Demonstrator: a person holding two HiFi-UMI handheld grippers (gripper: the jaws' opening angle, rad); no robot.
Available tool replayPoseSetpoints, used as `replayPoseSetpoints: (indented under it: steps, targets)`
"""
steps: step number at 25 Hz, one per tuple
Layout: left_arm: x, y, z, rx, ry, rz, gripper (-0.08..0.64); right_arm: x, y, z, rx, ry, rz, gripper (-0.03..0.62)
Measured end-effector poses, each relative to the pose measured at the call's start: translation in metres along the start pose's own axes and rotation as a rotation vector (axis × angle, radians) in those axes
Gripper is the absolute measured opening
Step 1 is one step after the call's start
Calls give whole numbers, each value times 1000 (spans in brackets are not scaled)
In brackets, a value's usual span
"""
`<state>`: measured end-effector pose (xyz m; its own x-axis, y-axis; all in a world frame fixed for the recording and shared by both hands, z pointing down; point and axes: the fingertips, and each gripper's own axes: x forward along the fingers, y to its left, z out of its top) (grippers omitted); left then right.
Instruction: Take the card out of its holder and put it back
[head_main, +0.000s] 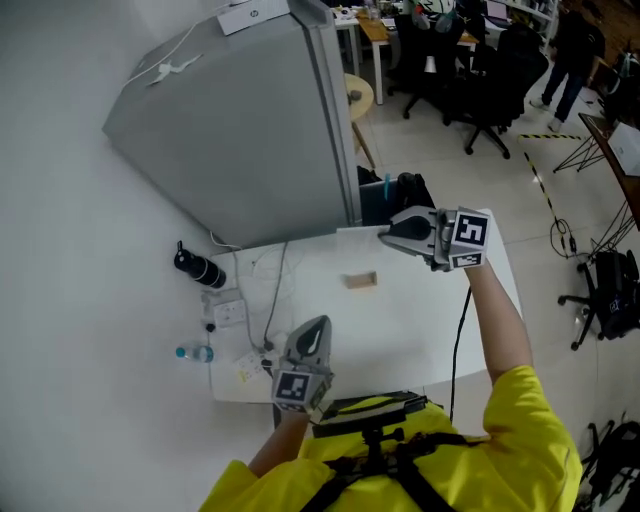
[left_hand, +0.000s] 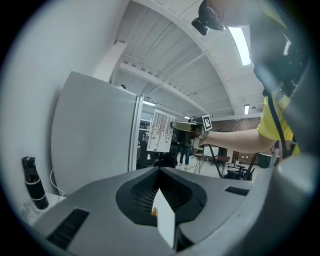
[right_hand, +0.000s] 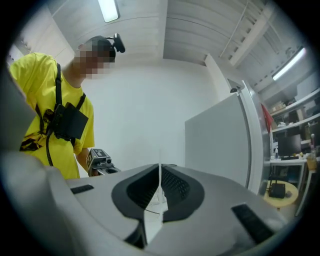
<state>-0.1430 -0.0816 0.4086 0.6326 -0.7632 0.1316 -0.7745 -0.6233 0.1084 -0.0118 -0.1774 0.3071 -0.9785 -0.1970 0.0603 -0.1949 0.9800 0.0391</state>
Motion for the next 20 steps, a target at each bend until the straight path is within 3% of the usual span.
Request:
replayPoseSetpoints:
  steps: [6,20]
  targets:
    - [-7,-7,13,12,-14,-12,5,-4,14,12,-9,5,-9,20]
    - [-7,-6,12,6,-6,-22,3,3,21,1,16,5,1,20]
